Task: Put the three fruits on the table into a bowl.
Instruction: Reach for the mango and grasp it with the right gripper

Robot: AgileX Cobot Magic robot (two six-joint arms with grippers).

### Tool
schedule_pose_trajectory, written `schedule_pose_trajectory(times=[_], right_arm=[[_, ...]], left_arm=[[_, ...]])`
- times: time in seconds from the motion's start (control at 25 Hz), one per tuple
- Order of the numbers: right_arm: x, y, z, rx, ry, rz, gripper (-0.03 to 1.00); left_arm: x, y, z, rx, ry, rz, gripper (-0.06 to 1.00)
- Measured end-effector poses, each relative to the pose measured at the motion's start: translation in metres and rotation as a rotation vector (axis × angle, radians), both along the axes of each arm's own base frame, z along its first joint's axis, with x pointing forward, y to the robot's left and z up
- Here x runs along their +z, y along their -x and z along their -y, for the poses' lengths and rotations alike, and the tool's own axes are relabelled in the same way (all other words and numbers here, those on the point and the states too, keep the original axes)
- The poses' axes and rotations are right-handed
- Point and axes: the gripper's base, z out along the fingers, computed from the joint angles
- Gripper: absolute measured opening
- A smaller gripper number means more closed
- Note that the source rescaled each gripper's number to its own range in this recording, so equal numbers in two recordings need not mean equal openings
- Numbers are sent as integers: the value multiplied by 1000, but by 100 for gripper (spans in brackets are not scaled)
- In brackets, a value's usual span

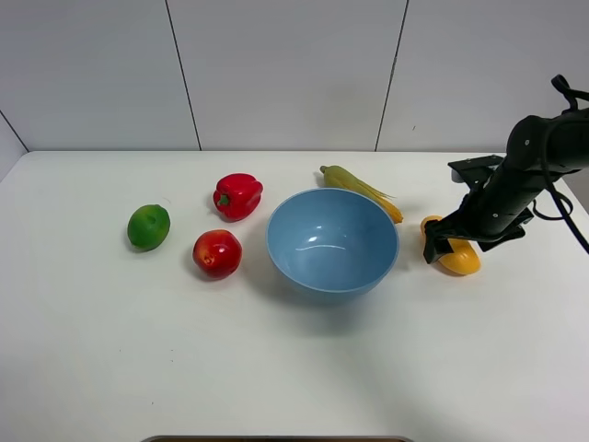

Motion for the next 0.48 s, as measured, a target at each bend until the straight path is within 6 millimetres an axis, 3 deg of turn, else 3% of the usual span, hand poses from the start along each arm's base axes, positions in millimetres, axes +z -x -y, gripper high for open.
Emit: schedule_pose_trajectory(times=[0.48], right_arm=[[-14,-30,12,-41,-32,6,100]], left_arm=[[0,0,0,0,0,0,100]])
